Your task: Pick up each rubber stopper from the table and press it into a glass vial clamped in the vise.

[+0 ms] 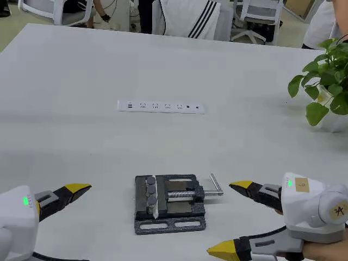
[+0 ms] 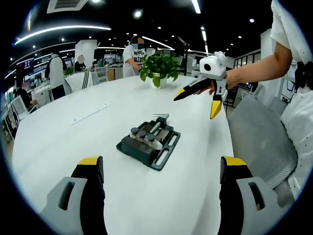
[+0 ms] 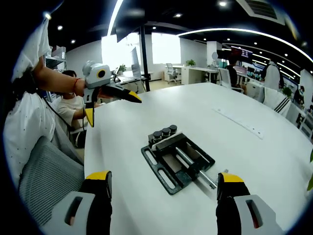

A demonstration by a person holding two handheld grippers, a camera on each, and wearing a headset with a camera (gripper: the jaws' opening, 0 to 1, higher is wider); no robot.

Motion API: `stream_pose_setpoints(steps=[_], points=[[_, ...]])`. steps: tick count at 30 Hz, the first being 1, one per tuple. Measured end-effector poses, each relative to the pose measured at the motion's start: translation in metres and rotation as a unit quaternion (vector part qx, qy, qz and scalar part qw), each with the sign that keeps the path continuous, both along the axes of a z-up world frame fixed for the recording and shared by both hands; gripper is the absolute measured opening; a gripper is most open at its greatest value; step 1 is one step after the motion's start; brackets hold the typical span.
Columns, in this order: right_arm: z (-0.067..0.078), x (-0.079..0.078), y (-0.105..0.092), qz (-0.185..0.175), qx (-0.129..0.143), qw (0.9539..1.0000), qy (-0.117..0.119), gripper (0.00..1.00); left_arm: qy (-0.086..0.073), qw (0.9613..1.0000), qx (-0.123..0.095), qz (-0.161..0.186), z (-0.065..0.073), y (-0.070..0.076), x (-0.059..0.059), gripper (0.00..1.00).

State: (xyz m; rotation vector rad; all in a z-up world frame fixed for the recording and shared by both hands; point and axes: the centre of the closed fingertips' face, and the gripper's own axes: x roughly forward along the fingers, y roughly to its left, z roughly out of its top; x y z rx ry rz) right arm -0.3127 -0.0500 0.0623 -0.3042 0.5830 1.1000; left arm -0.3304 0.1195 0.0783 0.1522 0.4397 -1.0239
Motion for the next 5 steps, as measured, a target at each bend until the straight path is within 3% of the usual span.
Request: stream_pose_setpoints(steps=[5], points=[[-0.0007, -0.0012, -0.0004, 0.001, -0.002, 1.0, 0.001, 0.87, 0.001, 1.0, 0.0, 0.001, -0.0009, 0.0006, 0.0002, 0.99]])
